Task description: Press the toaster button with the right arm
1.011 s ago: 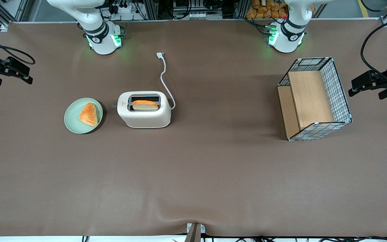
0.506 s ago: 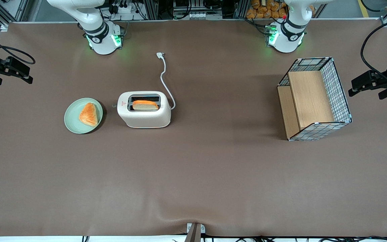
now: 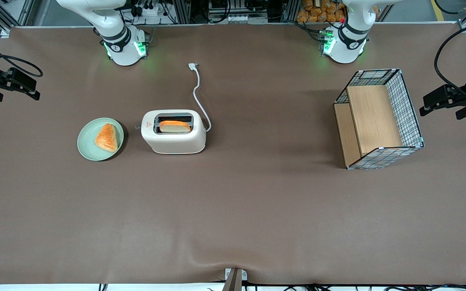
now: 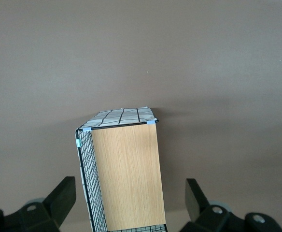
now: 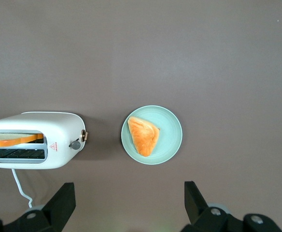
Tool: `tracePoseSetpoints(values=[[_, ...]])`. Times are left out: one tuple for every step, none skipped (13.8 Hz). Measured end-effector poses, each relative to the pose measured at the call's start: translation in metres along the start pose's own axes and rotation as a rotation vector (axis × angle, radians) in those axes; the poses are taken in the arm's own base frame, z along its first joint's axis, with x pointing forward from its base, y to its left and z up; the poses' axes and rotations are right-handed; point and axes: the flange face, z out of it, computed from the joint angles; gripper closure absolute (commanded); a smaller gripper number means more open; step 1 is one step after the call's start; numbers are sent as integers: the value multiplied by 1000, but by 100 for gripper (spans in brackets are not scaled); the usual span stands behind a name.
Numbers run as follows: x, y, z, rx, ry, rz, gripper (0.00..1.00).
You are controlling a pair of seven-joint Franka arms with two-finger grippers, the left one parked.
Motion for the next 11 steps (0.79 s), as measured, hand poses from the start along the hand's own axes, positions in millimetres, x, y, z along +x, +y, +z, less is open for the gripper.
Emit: tracePoseSetpoints(values=[[-1, 0, 0, 0, -5, 0, 0], [-1, 0, 1, 0, -9, 0, 0], [-1, 0, 1, 0, -10, 0, 0], [-1, 0, 2, 1, -12, 0, 0], [-1, 0, 3, 1, -15, 0, 0], [-1, 0, 4, 1, -18, 0, 0], [-1, 0, 5, 1, -21, 0, 0], [-1, 0, 6, 3, -24, -1, 0], [-1, -1, 7, 5, -26, -1, 0], [-1, -1, 8, 6, -27, -1, 0], [-1, -1, 9, 6, -29, -1, 0]])
